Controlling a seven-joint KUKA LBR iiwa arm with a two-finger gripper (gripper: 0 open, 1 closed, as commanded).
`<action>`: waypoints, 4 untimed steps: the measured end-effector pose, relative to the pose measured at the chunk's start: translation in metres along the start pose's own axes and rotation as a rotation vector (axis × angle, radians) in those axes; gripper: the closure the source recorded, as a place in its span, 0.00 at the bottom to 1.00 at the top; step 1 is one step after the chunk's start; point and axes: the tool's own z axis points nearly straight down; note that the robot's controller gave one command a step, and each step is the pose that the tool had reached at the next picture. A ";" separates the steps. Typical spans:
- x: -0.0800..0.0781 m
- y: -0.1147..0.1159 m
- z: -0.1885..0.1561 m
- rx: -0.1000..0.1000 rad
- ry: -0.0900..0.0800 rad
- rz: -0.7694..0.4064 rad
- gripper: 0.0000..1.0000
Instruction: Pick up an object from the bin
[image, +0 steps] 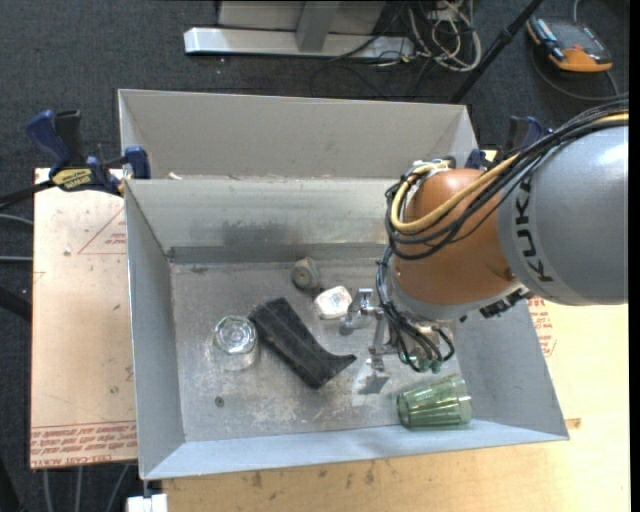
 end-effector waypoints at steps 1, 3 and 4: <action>-0.002 0.000 -0.003 0.000 -0.007 0.001 0.00; -0.018 0.030 0.067 0.000 0.007 0.452 1.00; -0.018 0.030 0.067 0.000 0.007 0.452 1.00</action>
Offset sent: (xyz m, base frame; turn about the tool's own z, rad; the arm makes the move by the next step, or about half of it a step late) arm 0.0065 0.0423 -0.0566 0.1639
